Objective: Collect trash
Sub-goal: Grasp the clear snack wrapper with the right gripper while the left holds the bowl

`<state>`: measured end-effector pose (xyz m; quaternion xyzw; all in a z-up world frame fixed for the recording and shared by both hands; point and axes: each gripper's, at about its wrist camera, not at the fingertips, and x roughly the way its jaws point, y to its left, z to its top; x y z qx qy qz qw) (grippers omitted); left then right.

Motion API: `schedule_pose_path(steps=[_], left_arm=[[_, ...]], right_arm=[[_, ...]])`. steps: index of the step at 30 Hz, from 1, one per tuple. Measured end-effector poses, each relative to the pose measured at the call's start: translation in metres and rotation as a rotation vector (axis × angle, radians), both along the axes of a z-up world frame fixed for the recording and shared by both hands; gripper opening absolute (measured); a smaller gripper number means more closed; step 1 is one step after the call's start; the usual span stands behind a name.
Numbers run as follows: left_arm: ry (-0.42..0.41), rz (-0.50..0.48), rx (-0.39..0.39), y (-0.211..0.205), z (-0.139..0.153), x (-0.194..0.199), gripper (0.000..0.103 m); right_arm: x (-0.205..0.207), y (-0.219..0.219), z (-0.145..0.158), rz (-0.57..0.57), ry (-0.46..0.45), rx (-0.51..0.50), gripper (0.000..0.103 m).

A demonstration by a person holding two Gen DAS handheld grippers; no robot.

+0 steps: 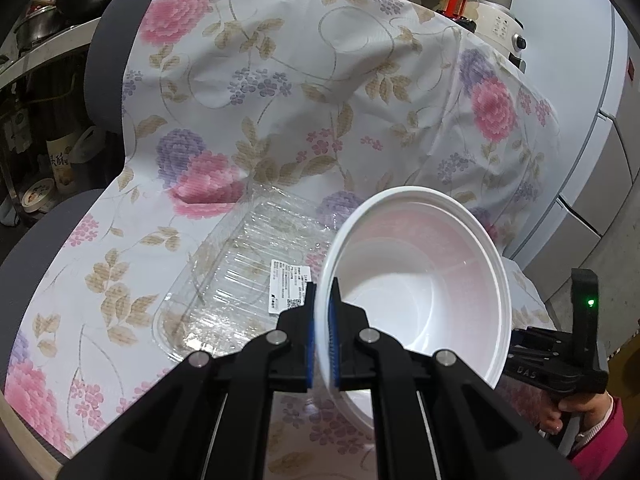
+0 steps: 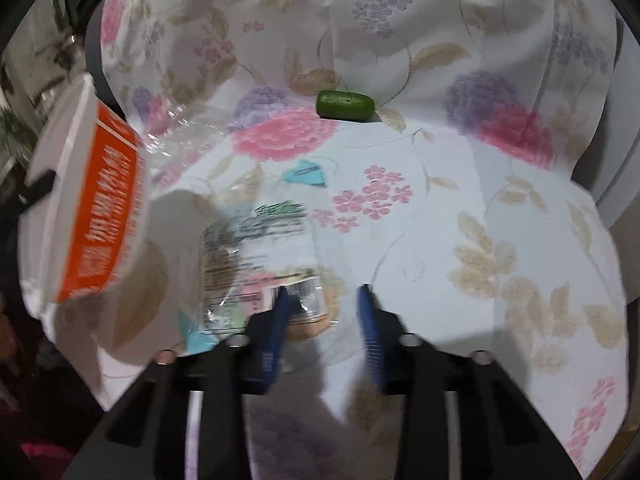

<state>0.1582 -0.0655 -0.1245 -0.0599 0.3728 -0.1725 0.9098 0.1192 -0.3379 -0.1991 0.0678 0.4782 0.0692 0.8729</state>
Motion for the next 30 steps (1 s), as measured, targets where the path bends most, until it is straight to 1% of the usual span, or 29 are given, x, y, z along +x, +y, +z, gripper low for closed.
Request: schedule_pose_path(steps=[2,3,5,6,7,8,10,11,12,14,18,19,20,23,25,27,28,30], left_arm=[[-0.001,0.002,0.0,0.0,0.001,-0.001,0.005],[-0.002,0.005,-0.001,0.0,0.001,-0.001,0.005],[-0.005,0.015,-0.003,0.003,0.002,-0.001,0.005],[-0.006,0.023,-0.006,0.005,0.004,-0.001,0.005],[-0.008,0.032,-0.009,0.008,0.005,-0.002,0.005],[-0.011,0.039,-0.013,0.011,0.007,-0.002,0.005],[-0.017,0.06,-0.02,0.018,0.011,-0.002,0.005],[-0.019,0.068,-0.024,0.021,0.012,-0.002,0.005],[-0.022,0.082,-0.029,0.025,0.014,-0.002,0.005],[-0.024,0.096,-0.036,0.032,0.016,-0.001,0.005],[-0.017,0.114,-0.045,0.043,0.016,0.001,0.005],[-0.017,0.115,-0.046,0.044,0.016,0.001,0.005],[-0.017,0.115,-0.047,0.046,0.016,0.001,0.005],[-0.014,0.111,-0.05,0.047,0.015,0.0,0.005],[-0.012,0.105,-0.051,0.047,0.014,0.0,0.005],[-0.011,0.1,-0.05,0.045,0.012,-0.002,0.005],[-0.008,0.099,-0.051,0.045,0.011,-0.002,0.005],[-0.003,0.094,-0.054,0.043,0.01,-0.002,0.005]], right_arm=[[-0.007,0.007,0.001,0.057,0.016,0.033,0.023],[-0.011,0.014,0.001,0.093,0.025,0.026,0.023],[-0.017,0.025,0.007,0.115,0.015,-0.019,0.028],[-0.02,0.028,0.011,0.115,0.006,-0.022,0.045],[-0.024,0.032,0.016,0.105,-0.021,-0.02,0.059],[-0.029,0.035,0.022,0.101,-0.058,-0.029,0.082],[-0.034,0.048,0.031,0.104,-0.119,-0.075,0.084],[-0.034,0.051,0.033,0.094,-0.123,-0.078,0.086],[-0.031,0.057,0.033,0.078,-0.122,-0.059,0.087],[-0.025,0.068,0.032,0.084,-0.101,-0.032,0.088],[-0.016,0.095,0.019,0.098,-0.047,-0.097,0.089],[-0.015,0.098,0.016,0.1,-0.044,-0.116,0.09],[-0.016,0.099,0.016,0.092,-0.067,-0.122,0.091],[-0.013,0.089,0.012,0.08,-0.044,-0.051,0.091],[-0.015,0.086,0.013,0.076,-0.047,-0.05,0.086],[-0.017,0.083,0.016,0.067,-0.05,-0.033,0.067],[-0.017,0.081,0.017,0.06,-0.04,-0.021,0.065],[-0.018,0.078,0.017,0.048,-0.042,-0.016,0.056]])
